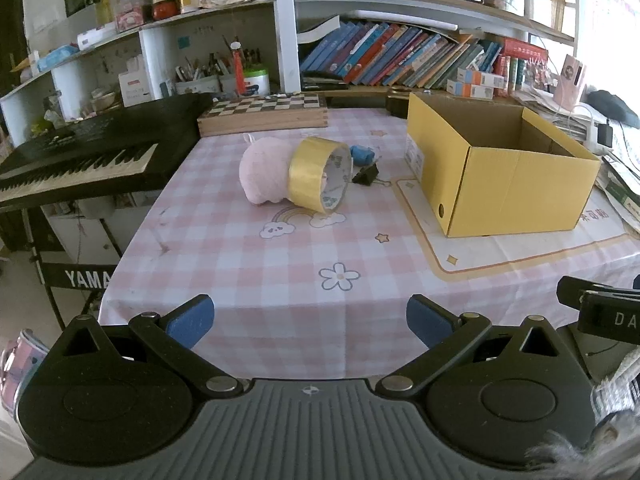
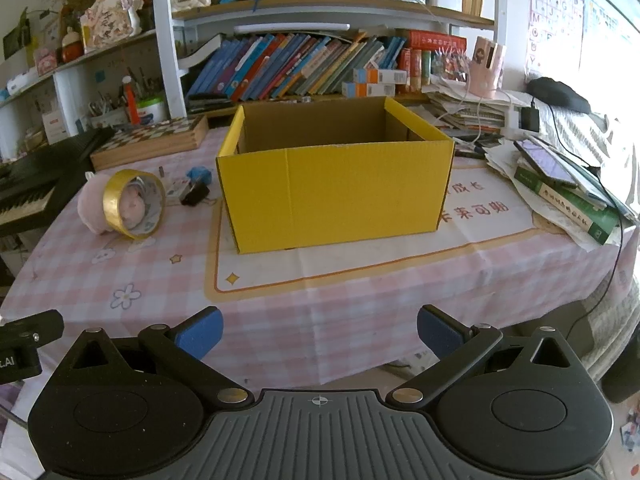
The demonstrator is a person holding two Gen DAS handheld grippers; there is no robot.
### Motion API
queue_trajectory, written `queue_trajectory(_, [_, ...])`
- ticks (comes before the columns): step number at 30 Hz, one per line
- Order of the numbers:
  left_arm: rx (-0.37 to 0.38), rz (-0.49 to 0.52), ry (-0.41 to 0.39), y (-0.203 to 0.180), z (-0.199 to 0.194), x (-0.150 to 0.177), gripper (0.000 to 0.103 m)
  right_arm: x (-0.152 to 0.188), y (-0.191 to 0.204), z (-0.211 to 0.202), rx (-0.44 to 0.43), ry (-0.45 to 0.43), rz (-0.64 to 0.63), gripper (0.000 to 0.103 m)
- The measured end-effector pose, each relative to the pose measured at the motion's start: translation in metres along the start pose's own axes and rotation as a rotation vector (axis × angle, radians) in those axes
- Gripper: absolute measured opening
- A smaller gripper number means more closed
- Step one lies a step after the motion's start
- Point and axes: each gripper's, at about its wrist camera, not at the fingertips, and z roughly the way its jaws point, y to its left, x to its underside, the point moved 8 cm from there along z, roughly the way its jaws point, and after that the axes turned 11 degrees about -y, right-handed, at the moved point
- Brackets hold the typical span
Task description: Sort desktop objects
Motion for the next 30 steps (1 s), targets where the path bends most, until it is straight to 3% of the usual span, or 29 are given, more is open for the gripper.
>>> queue_trajectory(17, [0.005,0.0,0.006,0.0,-0.002,0.0,0.103,0.003,0.001,-0.004,-0.008,0.006,0.014,0.103])
queue_trajectory(30, [0.035,0.002,-0.037,0.01,-0.014,-0.005,0.103,-0.006,0.021,-0.013,-0.081,-0.041,0.013,0.103])
